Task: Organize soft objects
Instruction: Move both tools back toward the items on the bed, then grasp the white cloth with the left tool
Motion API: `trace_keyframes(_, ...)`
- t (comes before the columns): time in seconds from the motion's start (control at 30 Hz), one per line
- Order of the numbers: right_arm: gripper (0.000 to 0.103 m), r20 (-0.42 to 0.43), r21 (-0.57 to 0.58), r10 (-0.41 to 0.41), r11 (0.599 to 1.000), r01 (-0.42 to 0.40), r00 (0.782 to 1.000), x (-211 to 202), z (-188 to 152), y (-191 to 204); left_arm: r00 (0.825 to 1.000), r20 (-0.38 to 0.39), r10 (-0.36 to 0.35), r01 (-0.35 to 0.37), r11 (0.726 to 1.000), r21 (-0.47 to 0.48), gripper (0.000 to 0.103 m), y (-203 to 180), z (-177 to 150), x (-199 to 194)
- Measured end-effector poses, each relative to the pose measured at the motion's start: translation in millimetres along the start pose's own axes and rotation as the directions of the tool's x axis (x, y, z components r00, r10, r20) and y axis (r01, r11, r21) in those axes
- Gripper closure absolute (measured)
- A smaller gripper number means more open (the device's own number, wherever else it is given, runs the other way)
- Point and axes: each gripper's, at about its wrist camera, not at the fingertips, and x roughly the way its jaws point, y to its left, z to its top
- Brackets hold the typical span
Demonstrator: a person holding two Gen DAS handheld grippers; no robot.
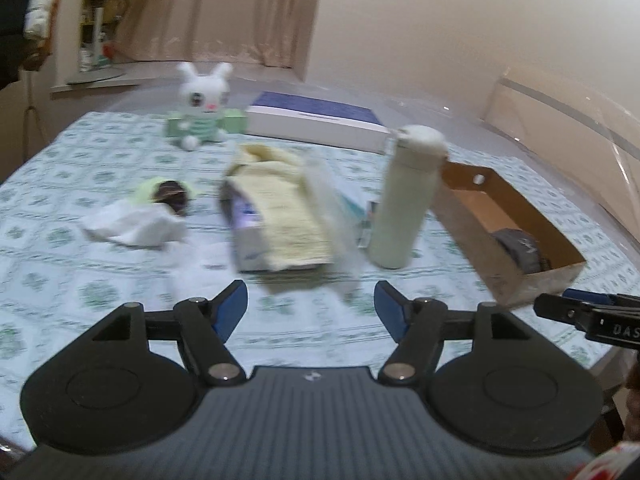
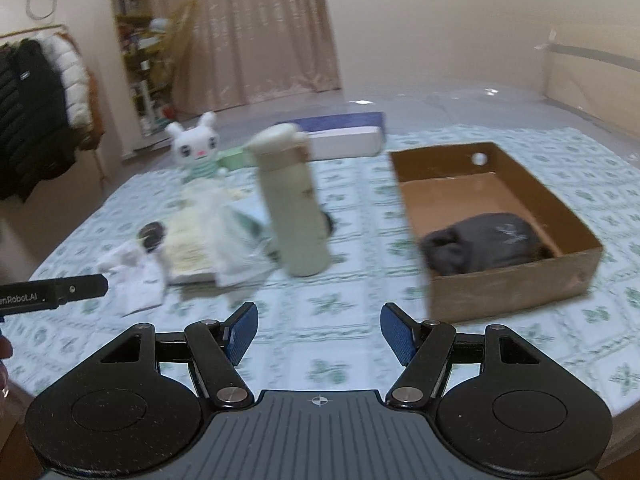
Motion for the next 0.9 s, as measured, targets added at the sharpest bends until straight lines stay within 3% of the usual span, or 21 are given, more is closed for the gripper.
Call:
trace_keyframes(0.23, 0.035, -0.019, -0.084, 0.054, 0.995, -0.056, 0.998, 11, 2, 51, 0.998, 0.01, 0.068, -0.068, 0.997, -0.022, 0.034, 59, -4, -21)
trace_keyframes(0.4, 0.035, -0.039, -0.126, 0.073, 0.989, -0.078, 0.997, 21, 1, 72, 0.996, 0.011, 0.087, -0.087, 0.996, 0.03, 0.027, 85, -3, -23)
trace_keyframes(0.67, 0.035, -0.066, -0.22, 0.097, 0.969, -0.11, 0.993, 47, 3, 101, 0.997, -0.023, 0.076, -0.072, 0.988, 0.136, 0.016, 114, 1, -4)
trace_keyframes(0.9, 0.035, -0.096, -0.239, 0.11, 0.962, -0.13, 0.989, 79, 3, 117, 0.996, -0.081, 0.04, -0.024, 0.981, 0.193, 0.016, 134, 5, 31)
